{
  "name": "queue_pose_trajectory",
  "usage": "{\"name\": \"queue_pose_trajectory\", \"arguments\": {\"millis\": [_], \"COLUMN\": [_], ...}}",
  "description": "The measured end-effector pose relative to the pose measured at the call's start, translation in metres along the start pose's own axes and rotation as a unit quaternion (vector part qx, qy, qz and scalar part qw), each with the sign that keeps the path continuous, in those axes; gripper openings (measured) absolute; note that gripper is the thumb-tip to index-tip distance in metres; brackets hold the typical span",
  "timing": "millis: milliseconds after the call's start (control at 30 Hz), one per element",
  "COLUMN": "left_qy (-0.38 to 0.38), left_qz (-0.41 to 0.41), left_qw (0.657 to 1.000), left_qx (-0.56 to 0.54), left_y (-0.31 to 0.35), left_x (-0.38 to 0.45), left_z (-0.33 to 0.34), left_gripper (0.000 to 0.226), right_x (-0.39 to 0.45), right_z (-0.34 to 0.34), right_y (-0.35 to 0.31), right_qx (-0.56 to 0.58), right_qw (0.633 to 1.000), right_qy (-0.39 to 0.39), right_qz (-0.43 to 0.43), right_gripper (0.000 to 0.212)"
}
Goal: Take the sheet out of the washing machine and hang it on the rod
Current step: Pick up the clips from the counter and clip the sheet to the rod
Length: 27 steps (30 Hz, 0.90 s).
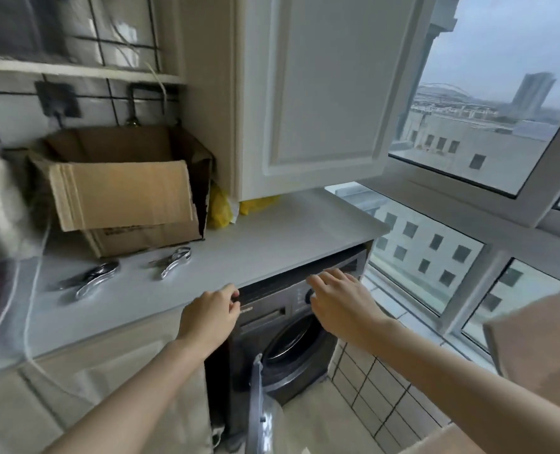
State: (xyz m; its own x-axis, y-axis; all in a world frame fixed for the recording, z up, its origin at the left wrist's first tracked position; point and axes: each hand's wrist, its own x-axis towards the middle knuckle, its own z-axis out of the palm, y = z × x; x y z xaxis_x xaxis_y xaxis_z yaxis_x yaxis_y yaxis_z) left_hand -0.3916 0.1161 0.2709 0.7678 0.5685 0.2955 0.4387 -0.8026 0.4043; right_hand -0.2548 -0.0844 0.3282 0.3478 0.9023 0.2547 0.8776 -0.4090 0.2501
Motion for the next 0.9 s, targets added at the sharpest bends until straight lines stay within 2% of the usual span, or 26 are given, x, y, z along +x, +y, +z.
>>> {"name": "queue_pose_trajectory", "arguments": {"millis": [233, 400, 633, 733, 900], "left_qy": [0.033, 0.066, 0.089, 0.089, 0.030], "left_qz": [-0.117, -0.208, -0.229, -0.227, -0.277], "left_qw": [0.992, 0.975, 0.963, 0.963, 0.954], "left_qx": [0.037, 0.052, 0.107, 0.115, 0.106], "left_y": [-0.092, -0.154, -0.218, -0.241, -0.270], "left_x": [0.010, 0.026, 0.035, 0.038, 0.045], "left_z": [-0.026, -0.043, -0.060, -0.068, -0.067], "left_gripper": [0.022, 0.023, 0.032, 0.043, 0.078], "right_x": [0.096, 0.168, 0.248, 0.272, 0.297], "right_z": [0.035, 0.055, 0.091, 0.103, 0.118], "right_y": [-0.052, -0.088, -0.137, -0.159, -0.187], "right_qx": [0.094, 0.113, 0.141, 0.133, 0.106], "right_qw": [0.993, 0.982, 0.971, 0.966, 0.963], "right_qy": [-0.002, -0.023, -0.043, -0.055, -0.091], "right_qz": [-0.077, -0.151, -0.189, -0.215, -0.232], "right_gripper": [0.029, 0.033, 0.041, 0.042, 0.071]}}
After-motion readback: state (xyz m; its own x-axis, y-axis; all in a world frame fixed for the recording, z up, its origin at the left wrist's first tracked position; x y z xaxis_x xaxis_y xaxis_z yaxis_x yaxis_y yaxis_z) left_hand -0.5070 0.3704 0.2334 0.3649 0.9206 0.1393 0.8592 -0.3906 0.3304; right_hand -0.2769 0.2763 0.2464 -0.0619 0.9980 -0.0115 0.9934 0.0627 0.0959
